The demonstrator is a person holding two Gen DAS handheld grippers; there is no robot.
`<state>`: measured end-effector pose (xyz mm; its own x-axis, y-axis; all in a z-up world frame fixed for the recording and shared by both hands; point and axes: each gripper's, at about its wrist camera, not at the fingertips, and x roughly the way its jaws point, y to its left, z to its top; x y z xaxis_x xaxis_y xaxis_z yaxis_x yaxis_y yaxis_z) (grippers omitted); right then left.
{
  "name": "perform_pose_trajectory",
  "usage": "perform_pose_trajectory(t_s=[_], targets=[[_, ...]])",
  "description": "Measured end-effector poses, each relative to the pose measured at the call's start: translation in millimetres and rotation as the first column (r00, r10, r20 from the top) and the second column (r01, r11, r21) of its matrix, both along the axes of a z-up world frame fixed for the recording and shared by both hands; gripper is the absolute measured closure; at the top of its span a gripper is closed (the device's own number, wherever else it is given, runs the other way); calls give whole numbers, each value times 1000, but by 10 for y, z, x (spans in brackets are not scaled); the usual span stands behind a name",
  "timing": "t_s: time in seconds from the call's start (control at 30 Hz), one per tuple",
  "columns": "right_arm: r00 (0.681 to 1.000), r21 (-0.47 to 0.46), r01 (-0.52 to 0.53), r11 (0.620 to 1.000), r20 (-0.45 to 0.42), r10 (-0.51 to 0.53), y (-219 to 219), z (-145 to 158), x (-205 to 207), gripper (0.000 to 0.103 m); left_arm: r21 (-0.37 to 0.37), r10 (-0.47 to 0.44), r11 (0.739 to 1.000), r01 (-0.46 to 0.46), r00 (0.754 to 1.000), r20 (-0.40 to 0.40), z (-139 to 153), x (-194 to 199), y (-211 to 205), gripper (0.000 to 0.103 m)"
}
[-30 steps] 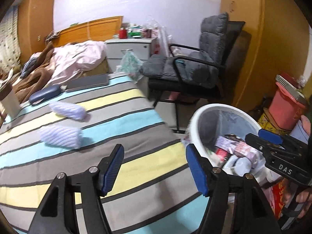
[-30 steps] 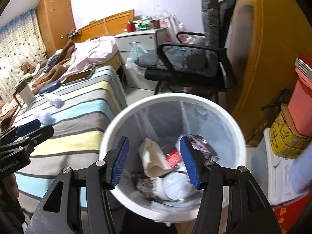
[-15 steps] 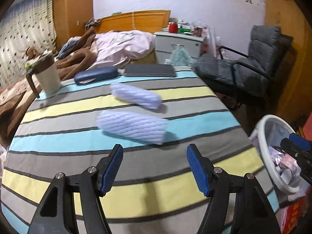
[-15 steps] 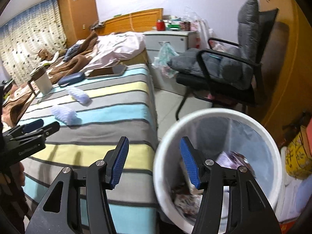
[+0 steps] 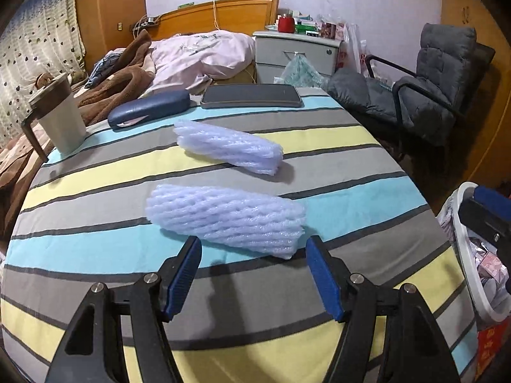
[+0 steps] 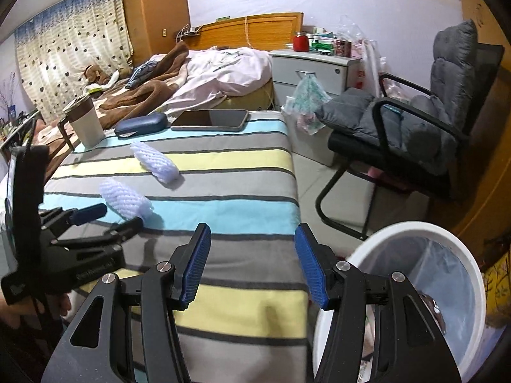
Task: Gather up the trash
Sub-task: 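Move both grippers back over the bed toward the white foam sleeves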
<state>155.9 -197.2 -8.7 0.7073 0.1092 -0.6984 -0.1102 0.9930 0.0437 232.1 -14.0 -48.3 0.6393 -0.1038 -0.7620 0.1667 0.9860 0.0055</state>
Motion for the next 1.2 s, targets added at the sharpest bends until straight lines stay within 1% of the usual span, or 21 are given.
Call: perform_pose_trajectory(t_s=[0.07,0.17,0.37,0.47,0.6,0.67,0.77,0.9,1.0,1.07,1.13,1.2], targets=[[1000,-7,-9,1000,-5,9,30,1,36,46,9,18,1000,-18,1000,-8,-21,37,34,33],[999,-11,-30,999,-15,30,91,8,94,46,-14,55,998,-55,998,-27,-24,64,177,33],[997,-24,-79,997,-24,79,233,6,198,46,-7,127,992,-127,992,-13,16,12,557,33],[994,-2,-107,994,-32,107,292,-13,259,46,20,155,988,-155,988,-6,19,-24,726,33],[987,10,-154,988,-49,154,400,-60,357,46,38,180,983,-180,984,1,51,-61,911,33],[979,21,-192,981,-57,193,460,-76,411,46,24,189,982,-189,982,3,80,-105,1009,33],[972,34,-225,974,-60,227,511,-91,494,46,-21,197,980,-197,980,6,147,-166,1112,33],[964,60,-254,965,-65,258,585,-121,652,46,-86,170,982,-167,985,31,275,-176,1093,33],[957,44,-286,957,-46,288,636,-118,735,46,-148,146,979,-140,989,29,305,-79,1023,32],[956,29,-291,956,-40,292,653,-121,802,46,-154,132,980,-129,991,14,258,20,970,32],[951,34,-303,952,-49,304,647,-136,856,46,-129,134,983,-132,991,8,192,126,917,32],[952,25,-302,953,-50,303,637,-152,914,46,-111,143,983,-144,990,-18,109,240,890,32]])
